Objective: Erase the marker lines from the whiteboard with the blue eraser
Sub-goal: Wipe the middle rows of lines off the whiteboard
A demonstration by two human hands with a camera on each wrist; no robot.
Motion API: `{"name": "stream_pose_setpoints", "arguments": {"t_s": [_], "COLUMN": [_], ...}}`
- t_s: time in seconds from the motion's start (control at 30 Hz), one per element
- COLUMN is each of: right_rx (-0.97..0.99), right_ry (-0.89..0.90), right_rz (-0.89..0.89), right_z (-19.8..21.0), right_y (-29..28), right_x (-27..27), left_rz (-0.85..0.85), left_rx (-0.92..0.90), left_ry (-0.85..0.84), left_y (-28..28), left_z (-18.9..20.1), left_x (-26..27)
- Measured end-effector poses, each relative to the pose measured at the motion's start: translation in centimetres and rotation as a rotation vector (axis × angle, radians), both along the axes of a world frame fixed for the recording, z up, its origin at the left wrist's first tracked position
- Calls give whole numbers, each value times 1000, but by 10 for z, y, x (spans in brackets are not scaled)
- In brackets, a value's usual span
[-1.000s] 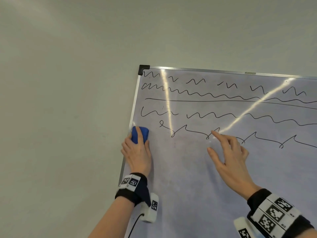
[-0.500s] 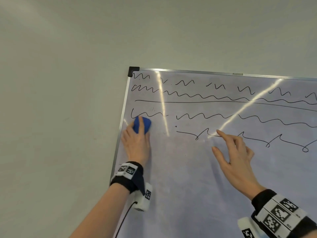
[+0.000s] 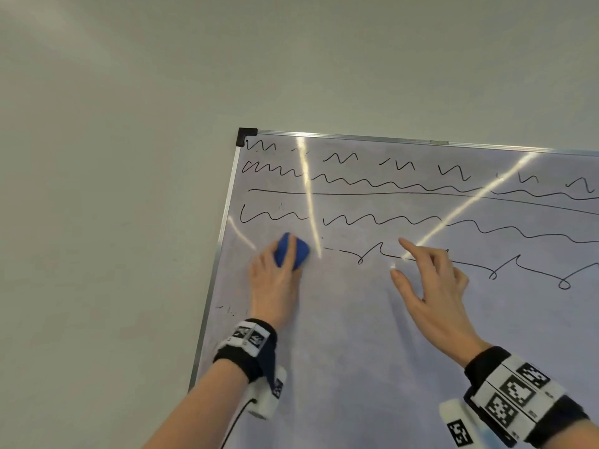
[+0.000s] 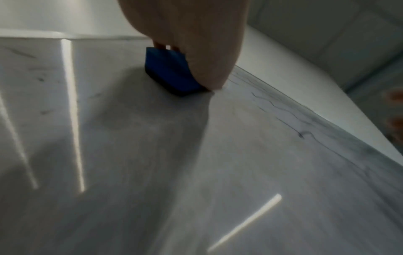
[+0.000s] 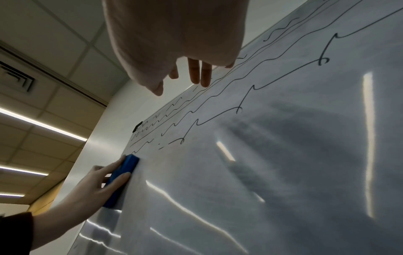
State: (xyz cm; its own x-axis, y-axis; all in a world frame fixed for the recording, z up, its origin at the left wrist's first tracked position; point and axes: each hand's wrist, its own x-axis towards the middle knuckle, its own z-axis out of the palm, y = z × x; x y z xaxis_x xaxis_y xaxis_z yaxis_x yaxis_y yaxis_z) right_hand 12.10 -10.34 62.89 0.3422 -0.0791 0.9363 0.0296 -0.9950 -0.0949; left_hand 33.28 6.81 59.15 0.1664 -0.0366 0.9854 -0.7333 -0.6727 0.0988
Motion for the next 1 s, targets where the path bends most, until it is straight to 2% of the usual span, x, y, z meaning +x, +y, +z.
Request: {"name": "stream_pose_setpoints", "arguments": {"t_s": [0.1,0.17,0.23,0.4,0.53,0.6,0.7,0.83,0.9,1.0], "right_rx": [-2,6,15,18,6,-15,-6,13,12,9], "right_ry": [-5,-6,-11,-14,-11,-7,-8,-5,-10,-18], "right_rz": [-4,-15,-31,-54,-21,-16,-6,-11,-6,5], "right_z": [-2,-2,-2,2,5,4,3,1,0,-2], "right_y": [-16,-28,-39,-53,-54,-58,-69,-87,-93,-96], "right_x": [-14,-26,-36,-48,-46,-50,-61,-73,-76,-77], "left_rz": [62,80,74,-74,-80,-44,15,80,74,-26], "left_rx": [-139,-223,-237,-21,78,61,-79,-197,-163,-23], "left_ry": [167,270,302,108,25,29,165,308,250,93], "left_y": [16,2,-26,-103,-100,-81,-55,-68,-94,-140], "left_z": [8,17,27,24,16,16,18,24,28,19], "left_x": [12,1,-20,-83,-86,-70,-48,-60,-80,-114]}}
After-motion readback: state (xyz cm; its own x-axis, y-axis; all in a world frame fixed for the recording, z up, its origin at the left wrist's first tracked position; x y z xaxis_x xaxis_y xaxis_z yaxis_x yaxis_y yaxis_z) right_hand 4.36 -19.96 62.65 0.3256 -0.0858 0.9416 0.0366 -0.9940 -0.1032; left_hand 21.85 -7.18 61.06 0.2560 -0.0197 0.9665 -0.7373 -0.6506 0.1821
